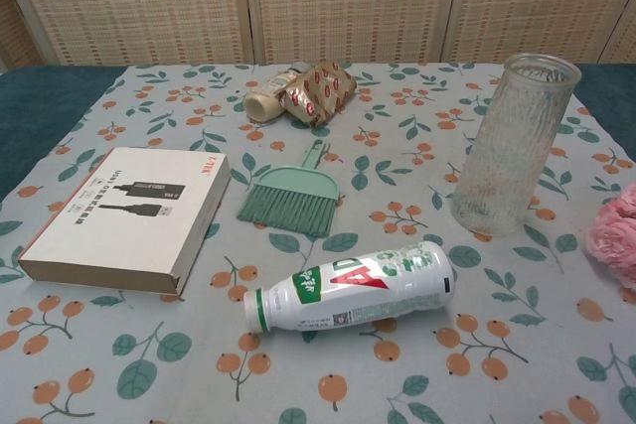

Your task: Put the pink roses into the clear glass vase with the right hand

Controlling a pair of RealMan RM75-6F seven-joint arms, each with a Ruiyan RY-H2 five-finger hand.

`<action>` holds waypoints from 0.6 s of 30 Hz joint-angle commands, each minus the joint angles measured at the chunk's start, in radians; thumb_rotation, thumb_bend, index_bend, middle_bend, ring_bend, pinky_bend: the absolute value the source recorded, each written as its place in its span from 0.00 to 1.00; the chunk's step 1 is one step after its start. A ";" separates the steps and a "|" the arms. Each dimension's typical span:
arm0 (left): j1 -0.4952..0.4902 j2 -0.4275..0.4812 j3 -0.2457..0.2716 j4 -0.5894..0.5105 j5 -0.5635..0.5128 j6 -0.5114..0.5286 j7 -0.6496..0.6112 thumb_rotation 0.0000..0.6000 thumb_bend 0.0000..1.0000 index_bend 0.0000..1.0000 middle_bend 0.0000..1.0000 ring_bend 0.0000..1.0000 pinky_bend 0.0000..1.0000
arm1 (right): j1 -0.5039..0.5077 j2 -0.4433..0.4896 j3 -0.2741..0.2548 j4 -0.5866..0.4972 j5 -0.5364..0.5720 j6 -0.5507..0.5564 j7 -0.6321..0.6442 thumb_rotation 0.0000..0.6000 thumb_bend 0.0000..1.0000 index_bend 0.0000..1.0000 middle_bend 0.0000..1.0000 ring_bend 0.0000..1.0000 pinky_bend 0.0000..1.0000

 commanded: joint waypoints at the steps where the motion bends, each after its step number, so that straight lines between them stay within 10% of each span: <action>1: -0.001 -0.001 0.001 0.000 0.003 0.000 0.002 1.00 0.35 0.04 0.06 0.00 0.29 | 0.044 -0.056 0.011 0.056 0.039 -0.062 -0.001 1.00 0.00 0.11 0.74 0.65 0.94; 6: -0.001 -0.001 0.002 0.001 0.001 -0.004 0.003 1.00 0.35 0.04 0.06 0.00 0.29 | 0.060 -0.116 0.011 0.110 0.032 -0.063 0.028 1.00 0.00 0.23 0.77 0.70 0.97; 12: 0.002 0.003 -0.001 0.000 -0.002 0.003 -0.005 1.00 0.36 0.04 0.06 0.00 0.29 | 0.020 -0.173 0.012 0.170 -0.082 0.050 0.132 1.00 0.23 0.74 0.88 0.81 1.00; 18: 0.003 0.005 -0.002 -0.001 0.000 0.006 -0.009 1.00 0.35 0.04 0.06 0.00 0.29 | -0.037 -0.104 0.024 0.117 -0.169 0.190 0.211 1.00 0.38 0.85 0.91 0.83 1.00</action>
